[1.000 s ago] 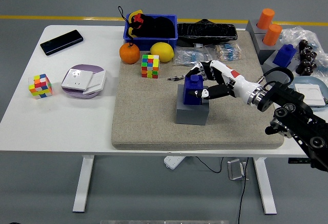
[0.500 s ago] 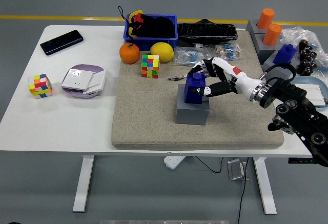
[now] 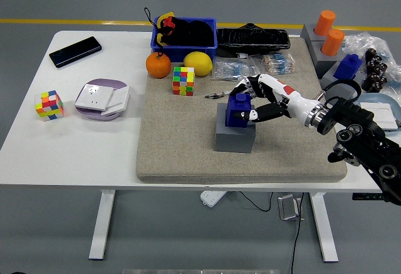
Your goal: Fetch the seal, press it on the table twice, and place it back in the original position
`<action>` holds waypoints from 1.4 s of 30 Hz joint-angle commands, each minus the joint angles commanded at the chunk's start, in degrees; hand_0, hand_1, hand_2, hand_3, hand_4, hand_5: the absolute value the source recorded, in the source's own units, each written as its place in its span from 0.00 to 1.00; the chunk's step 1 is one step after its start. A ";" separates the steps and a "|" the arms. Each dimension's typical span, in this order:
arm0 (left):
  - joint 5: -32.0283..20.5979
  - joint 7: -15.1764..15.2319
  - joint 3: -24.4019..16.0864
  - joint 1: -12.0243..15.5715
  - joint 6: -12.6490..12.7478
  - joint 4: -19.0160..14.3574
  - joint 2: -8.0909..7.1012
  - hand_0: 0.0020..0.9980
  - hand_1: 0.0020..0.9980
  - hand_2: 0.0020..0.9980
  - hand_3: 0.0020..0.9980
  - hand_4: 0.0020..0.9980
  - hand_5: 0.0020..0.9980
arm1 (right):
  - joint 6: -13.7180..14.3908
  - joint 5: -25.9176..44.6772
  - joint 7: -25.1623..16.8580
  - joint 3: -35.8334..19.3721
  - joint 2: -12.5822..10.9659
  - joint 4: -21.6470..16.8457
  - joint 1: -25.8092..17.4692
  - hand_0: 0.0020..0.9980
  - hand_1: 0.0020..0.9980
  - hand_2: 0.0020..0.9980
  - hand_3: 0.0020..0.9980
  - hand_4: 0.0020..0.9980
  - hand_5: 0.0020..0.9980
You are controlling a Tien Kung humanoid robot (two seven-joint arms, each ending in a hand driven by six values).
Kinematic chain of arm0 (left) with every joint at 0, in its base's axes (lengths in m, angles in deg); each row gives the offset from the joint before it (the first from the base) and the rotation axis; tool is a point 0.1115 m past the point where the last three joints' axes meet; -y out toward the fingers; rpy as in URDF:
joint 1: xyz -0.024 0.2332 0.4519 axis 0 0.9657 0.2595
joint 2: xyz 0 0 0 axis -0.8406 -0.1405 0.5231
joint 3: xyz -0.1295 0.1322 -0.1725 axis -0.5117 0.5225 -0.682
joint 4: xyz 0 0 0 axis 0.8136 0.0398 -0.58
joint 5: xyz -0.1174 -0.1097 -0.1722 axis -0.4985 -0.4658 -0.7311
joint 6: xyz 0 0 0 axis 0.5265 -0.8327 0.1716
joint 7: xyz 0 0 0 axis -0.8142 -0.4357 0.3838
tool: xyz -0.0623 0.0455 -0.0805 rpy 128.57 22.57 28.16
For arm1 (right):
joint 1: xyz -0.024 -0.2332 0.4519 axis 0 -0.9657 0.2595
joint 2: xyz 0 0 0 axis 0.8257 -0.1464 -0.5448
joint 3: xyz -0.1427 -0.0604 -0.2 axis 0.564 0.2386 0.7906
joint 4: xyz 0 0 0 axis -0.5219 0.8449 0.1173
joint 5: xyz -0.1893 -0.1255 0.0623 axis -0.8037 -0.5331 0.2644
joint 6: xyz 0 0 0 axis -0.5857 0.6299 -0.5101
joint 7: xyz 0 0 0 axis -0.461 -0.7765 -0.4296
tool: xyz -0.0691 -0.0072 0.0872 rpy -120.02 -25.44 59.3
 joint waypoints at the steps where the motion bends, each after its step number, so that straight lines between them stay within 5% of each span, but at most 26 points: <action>1: 0.01 0.00 -0.01 -0.04 0.00 0.01 0.02 0.72 0.70 0.68 0.76 0.71 0.24 | -0.03 0.02 0.01 0.08 0.01 0.02 -0.02 0.59 0.47 0.47 0.53 0.74 0.00; 13: -0.01 -0.03 0.08 -0.04 -0.06 -0.01 0.03 0.72 0.70 0.68 0.76 0.72 0.24 | -1.42 0.37 -0.04 0.43 0.08 -0.01 0.01 0.67 0.58 0.58 0.63 0.86 0.00; 14: 0.00 -0.03 0.08 -0.05 -0.07 0.00 0.02 0.72 0.70 0.68 0.76 0.71 0.24 | -1.49 0.37 -0.07 0.43 0.08 -0.01 0.01 0.75 0.74 0.74 0.76 1.00 0.00; 25: 0.01 -0.06 0.03 -0.08 -0.14 -0.02 0.08 0.72 0.70 0.68 0.76 0.72 0.24 | -1.77 -0.40 -0.56 0.31 0.21 -0.10 0.13 0.81 0.81 0.81 0.83 1.00 0.00; 31: -0.08 -0.08 0.17 -0.09 -0.17 0.01 0.03 0.72 0.70 0.68 0.76 0.72 0.24 | -1.87 -1.17 -0.50 -0.06 0.23 -0.50 0.11 0.86 0.86 0.86 0.88 1.00 0.06; 32: -0.11 -0.08 0.21 -0.11 -0.18 0.02 0.03 0.73 0.70 0.68 0.76 0.72 0.24 | -1.86 -1.28 -0.46 -0.24 0.20 -0.69 0.07 0.93 0.91 0.91 0.94 1.00 0.27; 42: -0.13 -0.12 -0.07 0.02 -0.27 0.07 0.04 0.72 0.70 0.68 0.76 0.72 0.24 | -3.76 -3.60 0.49 -4.00 -1.61 -2.80 -0.61 0.96 0.94 0.94 0.96 1.00 0.33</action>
